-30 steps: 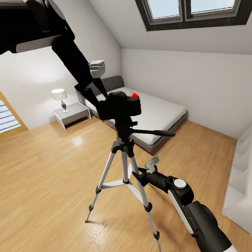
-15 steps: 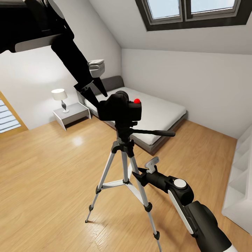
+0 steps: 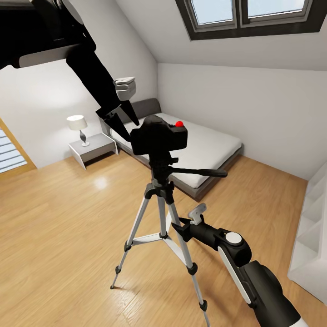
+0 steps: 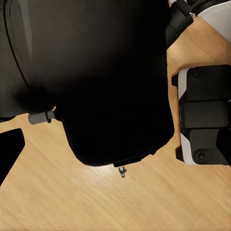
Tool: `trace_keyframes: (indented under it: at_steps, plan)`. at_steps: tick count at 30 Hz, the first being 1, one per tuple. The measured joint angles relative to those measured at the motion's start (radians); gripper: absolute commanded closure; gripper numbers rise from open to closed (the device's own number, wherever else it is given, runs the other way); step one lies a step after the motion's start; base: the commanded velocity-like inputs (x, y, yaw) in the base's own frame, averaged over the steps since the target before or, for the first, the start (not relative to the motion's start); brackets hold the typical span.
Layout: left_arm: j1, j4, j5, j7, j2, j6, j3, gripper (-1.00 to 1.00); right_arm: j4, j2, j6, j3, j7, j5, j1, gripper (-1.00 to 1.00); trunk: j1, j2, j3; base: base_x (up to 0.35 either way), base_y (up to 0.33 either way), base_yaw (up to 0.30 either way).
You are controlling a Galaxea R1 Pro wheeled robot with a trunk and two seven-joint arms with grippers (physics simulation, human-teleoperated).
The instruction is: Attach the digital camera to the camera tripod in the bedroom.
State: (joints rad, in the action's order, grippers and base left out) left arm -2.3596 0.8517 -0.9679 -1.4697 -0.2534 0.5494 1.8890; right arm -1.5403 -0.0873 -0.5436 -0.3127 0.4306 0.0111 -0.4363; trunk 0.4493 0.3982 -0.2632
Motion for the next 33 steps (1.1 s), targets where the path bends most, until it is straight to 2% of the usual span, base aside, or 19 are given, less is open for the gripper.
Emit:
trace_keyframes:
  at_steps: [33]
  plan:
    - [0.000, -0.008, 0.002, 0.005, -0.001, -0.001, 0.001, -1.00, 0.000, 0.000, 0.000, 0.000, 0.000, 0.001, 0.000, 1.00, 0.000, 0.000, 0.000, 0.000, 0.000, 0.000]
